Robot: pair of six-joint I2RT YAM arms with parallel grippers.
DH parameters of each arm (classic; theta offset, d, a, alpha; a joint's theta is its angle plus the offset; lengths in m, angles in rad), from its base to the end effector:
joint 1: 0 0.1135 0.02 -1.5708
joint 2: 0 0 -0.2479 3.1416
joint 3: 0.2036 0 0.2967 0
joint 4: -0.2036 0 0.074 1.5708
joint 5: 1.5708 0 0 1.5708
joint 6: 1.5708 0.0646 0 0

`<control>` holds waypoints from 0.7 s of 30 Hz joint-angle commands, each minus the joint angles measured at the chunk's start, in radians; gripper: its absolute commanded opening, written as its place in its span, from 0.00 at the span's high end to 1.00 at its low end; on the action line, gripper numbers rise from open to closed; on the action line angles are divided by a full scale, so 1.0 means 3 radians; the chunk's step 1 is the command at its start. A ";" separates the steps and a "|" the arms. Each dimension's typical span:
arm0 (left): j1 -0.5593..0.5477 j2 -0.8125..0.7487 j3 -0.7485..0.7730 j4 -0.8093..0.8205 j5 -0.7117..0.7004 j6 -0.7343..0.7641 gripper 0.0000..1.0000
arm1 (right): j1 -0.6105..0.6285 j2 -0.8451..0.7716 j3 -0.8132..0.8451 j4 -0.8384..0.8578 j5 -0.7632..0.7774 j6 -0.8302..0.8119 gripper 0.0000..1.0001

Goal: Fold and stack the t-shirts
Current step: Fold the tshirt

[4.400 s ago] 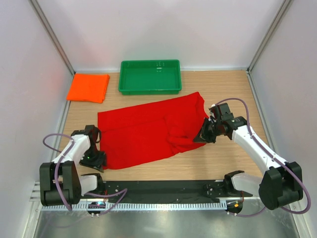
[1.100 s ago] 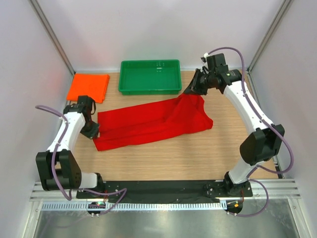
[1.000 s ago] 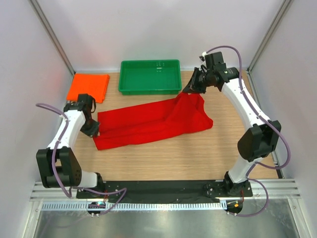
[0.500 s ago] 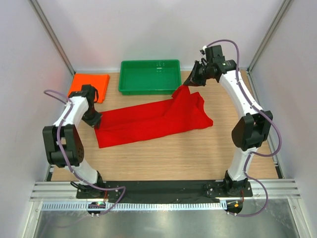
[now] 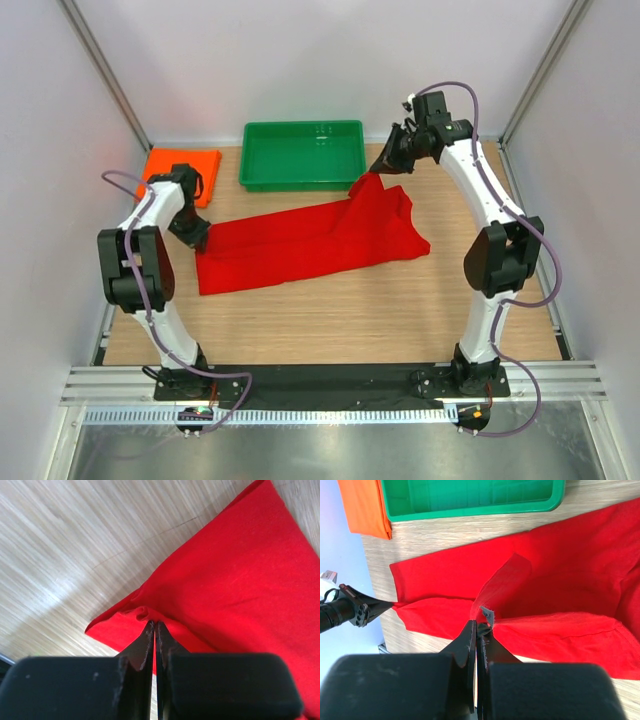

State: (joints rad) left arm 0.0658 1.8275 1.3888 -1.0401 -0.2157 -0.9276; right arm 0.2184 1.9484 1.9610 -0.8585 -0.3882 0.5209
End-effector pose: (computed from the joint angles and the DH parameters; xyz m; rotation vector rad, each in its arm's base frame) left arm 0.3823 0.0390 0.1476 -1.4231 2.5946 0.2342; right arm 0.4730 0.1300 0.3074 0.1914 2.4857 0.7963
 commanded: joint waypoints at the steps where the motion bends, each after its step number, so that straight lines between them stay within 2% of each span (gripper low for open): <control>1: -0.0010 0.0095 0.0157 -0.0020 0.0013 0.0075 1.00 | -0.0022 0.0030 0.0131 0.0060 -0.0061 0.0007 0.99; 8: -0.0010 0.0290 0.0346 -0.0143 -0.0053 0.0167 0.99 | -0.0027 0.0086 0.0167 0.0106 -0.0066 0.0058 0.99; 12: -0.0010 0.0244 0.0366 -0.0209 -0.0191 0.0147 0.86 | -0.0027 0.0137 0.0223 0.0095 -0.0061 0.0058 0.99; 14: -0.0005 0.0178 0.0387 -0.0220 -0.0242 0.0147 0.73 | -0.0033 0.0183 0.0264 0.0095 -0.0061 0.0063 0.99; 15: -0.0005 0.0147 0.0412 -0.0265 -0.0278 0.0152 0.64 | -0.0038 0.0198 0.0279 0.0095 -0.0066 0.0064 0.99; 17: -0.0005 0.0096 0.0529 -0.0367 -0.0446 0.0208 0.54 | -0.0038 0.0224 0.0330 0.0095 -0.0061 0.0074 0.99; 21: -0.0005 0.0009 0.0668 -0.0490 -0.0452 0.0346 0.51 | -0.0048 0.0275 0.0376 0.0085 -0.0066 0.0069 0.99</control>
State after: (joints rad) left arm 0.0658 1.9144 1.5326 -1.1358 -0.2981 -0.8608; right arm 0.2115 2.0293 2.0151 -0.8536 -0.3927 0.5297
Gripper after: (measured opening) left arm 0.488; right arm 0.029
